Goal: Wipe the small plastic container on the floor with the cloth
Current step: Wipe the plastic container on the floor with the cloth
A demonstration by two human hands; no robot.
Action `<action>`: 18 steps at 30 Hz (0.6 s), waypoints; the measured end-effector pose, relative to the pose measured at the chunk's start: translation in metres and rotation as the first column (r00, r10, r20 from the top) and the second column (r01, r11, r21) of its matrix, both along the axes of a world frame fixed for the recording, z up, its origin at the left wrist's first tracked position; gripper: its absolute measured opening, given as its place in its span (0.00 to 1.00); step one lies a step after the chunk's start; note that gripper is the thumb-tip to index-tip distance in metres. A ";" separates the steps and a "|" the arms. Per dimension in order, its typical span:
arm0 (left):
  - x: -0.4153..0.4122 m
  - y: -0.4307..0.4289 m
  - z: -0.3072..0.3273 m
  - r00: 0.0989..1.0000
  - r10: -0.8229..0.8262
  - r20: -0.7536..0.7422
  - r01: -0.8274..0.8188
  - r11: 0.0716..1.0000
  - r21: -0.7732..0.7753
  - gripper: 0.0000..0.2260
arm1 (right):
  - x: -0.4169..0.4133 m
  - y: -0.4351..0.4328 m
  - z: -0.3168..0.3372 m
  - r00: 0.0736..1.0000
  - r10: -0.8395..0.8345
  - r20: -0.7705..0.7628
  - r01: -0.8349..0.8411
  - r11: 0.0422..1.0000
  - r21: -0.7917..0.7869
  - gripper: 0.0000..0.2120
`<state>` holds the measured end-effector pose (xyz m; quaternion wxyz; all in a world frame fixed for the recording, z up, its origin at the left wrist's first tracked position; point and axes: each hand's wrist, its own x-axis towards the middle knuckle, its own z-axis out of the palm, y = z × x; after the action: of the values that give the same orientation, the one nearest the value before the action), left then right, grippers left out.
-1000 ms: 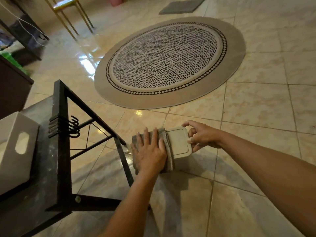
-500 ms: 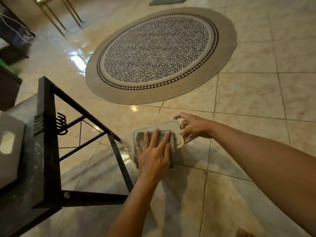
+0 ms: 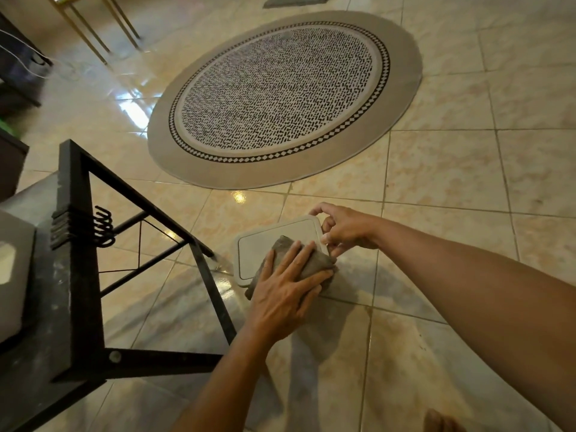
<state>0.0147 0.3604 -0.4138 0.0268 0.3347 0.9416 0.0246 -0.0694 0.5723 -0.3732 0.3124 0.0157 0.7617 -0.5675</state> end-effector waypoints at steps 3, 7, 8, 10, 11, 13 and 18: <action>0.005 -0.014 -0.006 0.998 0.063 -0.021 -0.062 0.997 0.046 0.20 | -0.001 0.002 -0.002 1.000 -0.009 0.002 0.009 1.000 -0.015 0.27; 0.008 -0.023 -0.005 0.996 0.092 0.013 -0.093 0.983 0.155 0.20 | -0.003 0.002 -0.004 1.000 -0.005 0.000 0.005 1.000 -0.024 0.28; 0.008 -0.024 -0.005 0.995 0.097 0.023 -0.100 0.978 0.181 0.20 | -0.003 0.002 -0.004 1.000 -0.005 0.000 0.005 1.000 -0.023 0.28; 0.010 -0.024 -0.005 0.994 0.103 0.029 -0.107 0.971 0.213 0.21 | -0.003 0.002 -0.005 1.000 -0.003 0.002 0.003 1.000 -0.021 0.27; 0.010 -0.025 -0.005 0.994 0.104 0.033 -0.109 0.967 0.231 0.21 | -0.003 0.002 -0.006 1.000 -0.002 0.003 0.002 1.000 -0.023 0.27; 0.010 -0.026 -0.006 0.990 0.127 0.066 -0.141 0.945 0.296 0.22 | -0.004 0.003 -0.005 1.000 0.000 0.007 0.000 1.000 -0.029 0.28; -0.002 -0.025 -0.003 0.953 0.298 0.053 -0.302 0.948 0.096 0.24 | -0.003 0.003 -0.005 1.000 -0.006 0.010 0.007 0.999 -0.037 0.28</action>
<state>0.0130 0.3355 -0.4169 0.0232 0.1880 0.9784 0.0832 -0.0722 0.5754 -0.3783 0.3145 0.0151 0.7493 -0.5826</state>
